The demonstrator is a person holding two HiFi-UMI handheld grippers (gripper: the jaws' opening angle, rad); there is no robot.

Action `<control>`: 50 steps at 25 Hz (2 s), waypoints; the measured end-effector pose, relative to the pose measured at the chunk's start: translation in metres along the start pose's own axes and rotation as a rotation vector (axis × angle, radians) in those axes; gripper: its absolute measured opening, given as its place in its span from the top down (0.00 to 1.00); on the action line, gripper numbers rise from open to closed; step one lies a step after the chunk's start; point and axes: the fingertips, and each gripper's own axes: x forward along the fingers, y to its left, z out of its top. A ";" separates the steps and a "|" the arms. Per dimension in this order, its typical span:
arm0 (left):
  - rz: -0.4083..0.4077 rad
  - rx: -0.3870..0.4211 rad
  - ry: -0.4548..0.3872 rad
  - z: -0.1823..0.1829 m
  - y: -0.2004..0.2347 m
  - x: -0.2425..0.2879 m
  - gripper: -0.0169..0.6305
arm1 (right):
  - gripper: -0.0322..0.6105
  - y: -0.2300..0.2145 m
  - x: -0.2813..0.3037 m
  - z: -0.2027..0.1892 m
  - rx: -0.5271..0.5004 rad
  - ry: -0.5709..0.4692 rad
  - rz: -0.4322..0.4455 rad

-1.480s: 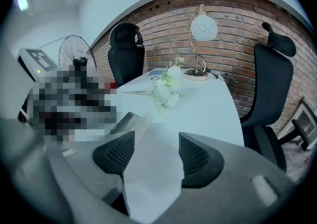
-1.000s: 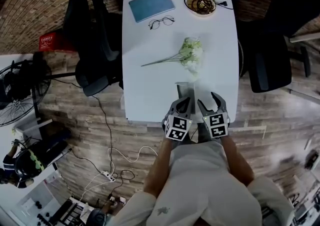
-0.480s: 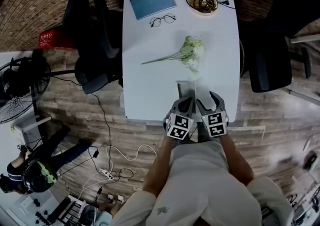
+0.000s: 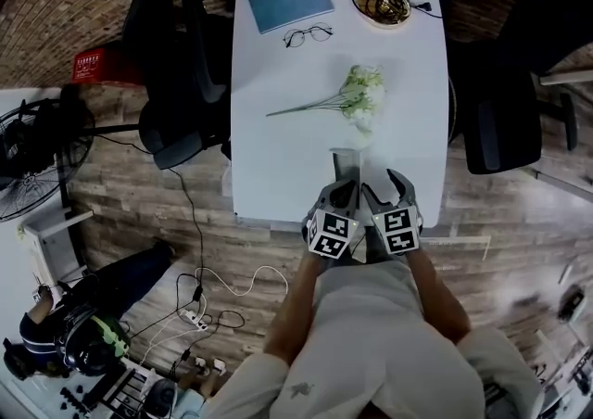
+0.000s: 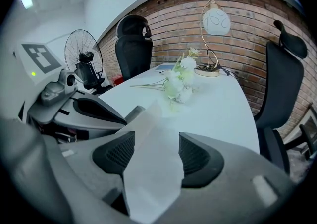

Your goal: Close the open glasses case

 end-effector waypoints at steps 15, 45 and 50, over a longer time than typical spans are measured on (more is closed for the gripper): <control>0.014 -0.023 0.001 -0.008 0.010 -0.007 0.97 | 0.51 0.012 0.002 0.008 -0.034 -0.002 0.012; 0.091 -0.076 0.015 -0.026 0.039 -0.019 0.97 | 0.51 0.033 0.015 0.019 -0.106 0.010 0.054; 0.096 -0.074 0.021 -0.029 0.043 -0.018 0.97 | 0.51 0.035 0.017 0.020 -0.106 0.010 0.055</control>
